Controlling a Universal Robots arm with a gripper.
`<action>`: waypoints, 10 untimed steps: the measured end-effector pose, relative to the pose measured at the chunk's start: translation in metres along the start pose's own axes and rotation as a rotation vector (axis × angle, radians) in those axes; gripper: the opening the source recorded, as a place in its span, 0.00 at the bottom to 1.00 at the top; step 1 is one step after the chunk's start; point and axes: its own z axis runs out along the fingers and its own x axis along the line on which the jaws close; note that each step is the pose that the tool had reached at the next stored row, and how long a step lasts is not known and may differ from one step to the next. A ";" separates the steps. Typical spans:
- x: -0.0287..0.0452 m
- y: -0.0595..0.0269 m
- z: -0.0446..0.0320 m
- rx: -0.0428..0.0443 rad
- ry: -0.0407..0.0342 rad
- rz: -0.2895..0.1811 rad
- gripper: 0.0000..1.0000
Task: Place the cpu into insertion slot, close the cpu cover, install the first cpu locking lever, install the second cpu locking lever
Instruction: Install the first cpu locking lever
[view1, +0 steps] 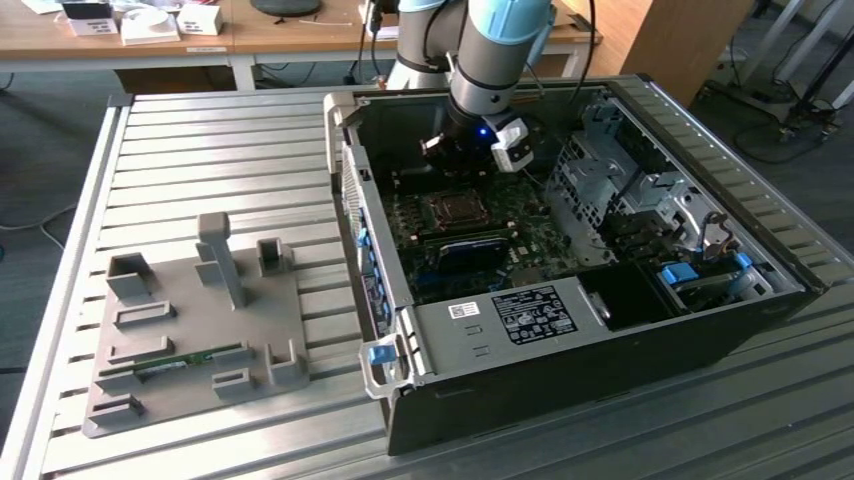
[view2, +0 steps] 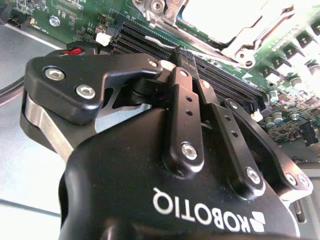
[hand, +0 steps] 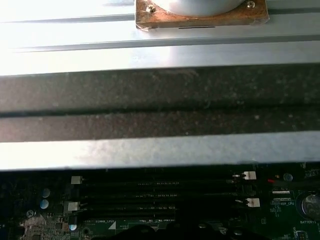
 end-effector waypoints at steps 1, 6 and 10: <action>0.0000 0.0000 0.0002 0.0007 -0.0004 0.001 0.11; 0.0001 -0.0008 0.0009 0.0038 -0.0019 0.007 0.11; 0.0000 -0.0017 0.0016 0.0056 -0.0030 0.011 0.11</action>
